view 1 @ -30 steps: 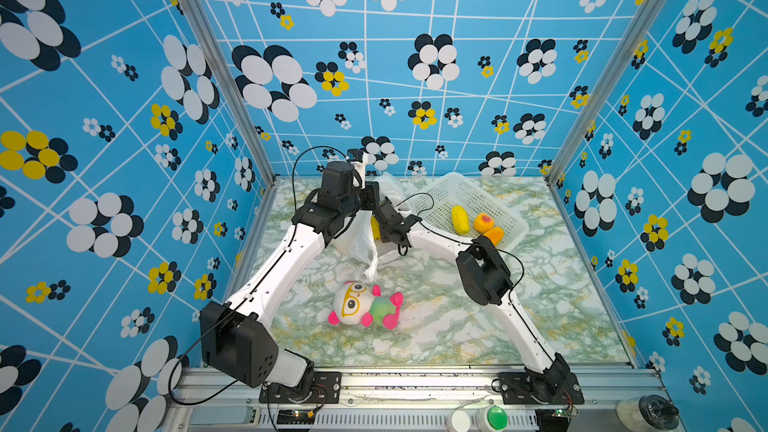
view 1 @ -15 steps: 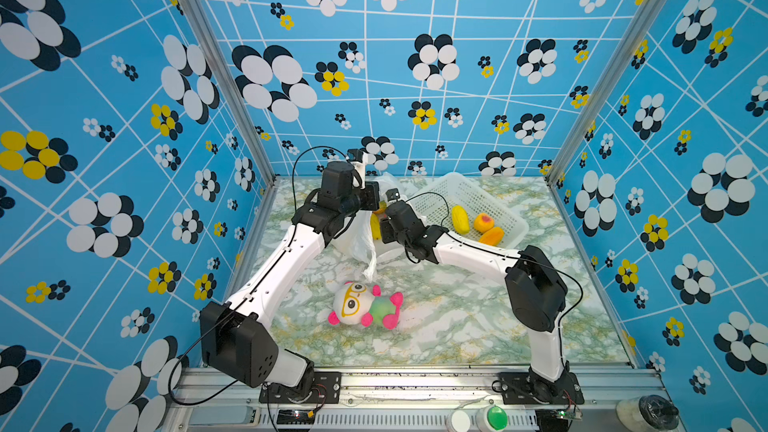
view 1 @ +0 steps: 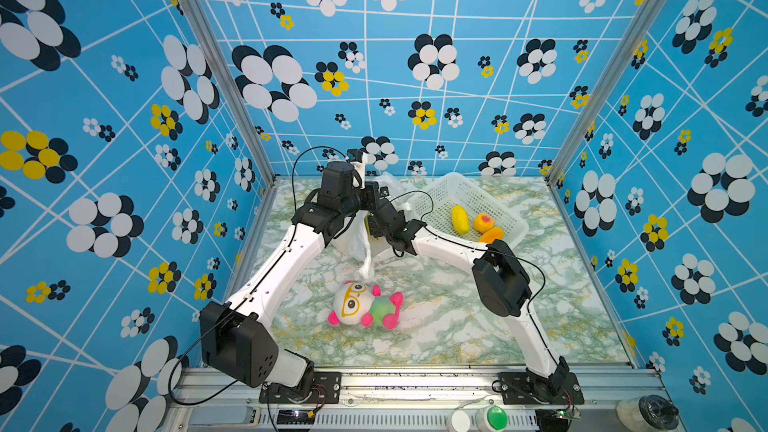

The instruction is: Untie the knot of the plastic bag and take out the fruit

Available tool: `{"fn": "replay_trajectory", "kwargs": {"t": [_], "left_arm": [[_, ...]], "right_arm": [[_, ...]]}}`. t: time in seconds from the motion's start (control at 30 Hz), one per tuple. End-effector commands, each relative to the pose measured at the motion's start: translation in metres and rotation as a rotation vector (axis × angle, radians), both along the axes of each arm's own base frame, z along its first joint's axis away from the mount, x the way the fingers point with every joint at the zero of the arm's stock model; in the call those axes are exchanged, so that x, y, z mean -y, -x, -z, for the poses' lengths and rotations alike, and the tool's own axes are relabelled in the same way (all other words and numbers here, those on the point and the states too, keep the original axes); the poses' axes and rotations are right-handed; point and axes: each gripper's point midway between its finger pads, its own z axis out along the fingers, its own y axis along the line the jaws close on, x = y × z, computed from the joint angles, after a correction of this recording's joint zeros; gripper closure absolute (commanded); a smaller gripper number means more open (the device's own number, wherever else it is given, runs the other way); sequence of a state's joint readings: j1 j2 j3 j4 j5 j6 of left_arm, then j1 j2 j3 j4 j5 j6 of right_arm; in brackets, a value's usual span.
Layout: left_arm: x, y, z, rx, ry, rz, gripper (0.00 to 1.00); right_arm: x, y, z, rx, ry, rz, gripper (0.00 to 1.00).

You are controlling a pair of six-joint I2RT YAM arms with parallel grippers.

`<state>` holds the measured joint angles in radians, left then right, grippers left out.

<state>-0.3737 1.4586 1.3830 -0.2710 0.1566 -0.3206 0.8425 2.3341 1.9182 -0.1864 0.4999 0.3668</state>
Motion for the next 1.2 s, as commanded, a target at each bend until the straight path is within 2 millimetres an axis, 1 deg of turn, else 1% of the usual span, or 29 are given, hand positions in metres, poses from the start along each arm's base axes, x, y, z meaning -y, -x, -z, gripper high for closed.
{"fn": "replay_trajectory", "kwargs": {"t": [0.0, 0.1, 0.3, 0.4, 0.6, 0.8, 1.0, 1.07, 1.17], "left_arm": [[0.000, 0.003, -0.019, 0.037, 0.014, 0.006, 1.00], [0.000, 0.004, -0.020, 0.038, 0.014, 0.009, 1.00], [0.000, 0.005, -0.021, 0.040, 0.017, 0.012, 1.00], [0.000, 0.006, -0.021, 0.041, 0.017, 0.012, 1.00], [0.000, 0.007, -0.023, 0.046, 0.020, 0.012, 1.00], [0.000, 0.008, -0.024, 0.048, 0.022, 0.015, 1.00], [0.002, 0.008, -0.023, 0.046, 0.022, 0.019, 1.00], [0.002, 0.007, -0.023, 0.045, 0.022, 0.019, 1.00], [0.002, 0.007, -0.023, 0.046, 0.023, 0.020, 1.00]], "right_arm": [[0.022, -0.009, 0.023, -0.048, 0.114, 0.092, 0.19], [0.025, -0.018, 0.029, -0.058, 0.134, 0.121, 0.15], [0.030, -0.026, 0.038, -0.054, 0.158, 0.155, 0.06], [0.034, -0.030, 0.040, -0.065, 0.152, 0.175, 0.05], [0.036, -0.040, 0.049, -0.118, 0.114, 0.170, 0.14], [0.039, -0.052, 0.060, -0.178, 0.072, 0.171, 0.15], [0.040, -0.059, 0.072, -0.244, 0.023, 0.155, 0.15], [0.041, -0.060, 0.074, -0.258, 0.005, 0.152, 0.20], [0.038, -0.061, 0.076, -0.271, -0.015, 0.135, 0.32]]}}
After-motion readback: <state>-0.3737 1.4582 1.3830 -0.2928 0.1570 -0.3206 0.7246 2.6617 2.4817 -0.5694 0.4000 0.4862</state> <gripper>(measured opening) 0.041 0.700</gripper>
